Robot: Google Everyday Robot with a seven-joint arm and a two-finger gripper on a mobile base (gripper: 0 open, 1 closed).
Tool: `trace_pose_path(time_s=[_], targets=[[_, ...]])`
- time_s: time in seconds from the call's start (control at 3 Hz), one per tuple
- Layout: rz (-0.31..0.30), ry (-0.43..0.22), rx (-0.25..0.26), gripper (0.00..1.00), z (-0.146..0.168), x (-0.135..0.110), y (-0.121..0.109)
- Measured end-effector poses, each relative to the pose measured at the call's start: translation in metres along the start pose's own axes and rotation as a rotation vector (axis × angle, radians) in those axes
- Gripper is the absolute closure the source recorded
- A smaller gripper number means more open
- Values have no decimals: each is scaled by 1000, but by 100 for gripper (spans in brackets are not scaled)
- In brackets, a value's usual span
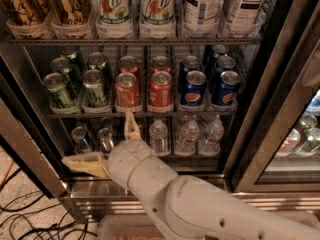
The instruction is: Pick green can from middle shelf of fridge
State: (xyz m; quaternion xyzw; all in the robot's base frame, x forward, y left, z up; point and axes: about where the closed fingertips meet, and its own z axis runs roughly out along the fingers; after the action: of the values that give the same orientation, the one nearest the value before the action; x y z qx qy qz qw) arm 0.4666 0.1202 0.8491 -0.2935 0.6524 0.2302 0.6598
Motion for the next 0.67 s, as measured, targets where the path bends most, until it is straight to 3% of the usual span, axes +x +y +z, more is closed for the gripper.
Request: trace_pose_path(time_s=[0.67], targets=[[-7, 35, 18, 0, 60, 15, 6]])
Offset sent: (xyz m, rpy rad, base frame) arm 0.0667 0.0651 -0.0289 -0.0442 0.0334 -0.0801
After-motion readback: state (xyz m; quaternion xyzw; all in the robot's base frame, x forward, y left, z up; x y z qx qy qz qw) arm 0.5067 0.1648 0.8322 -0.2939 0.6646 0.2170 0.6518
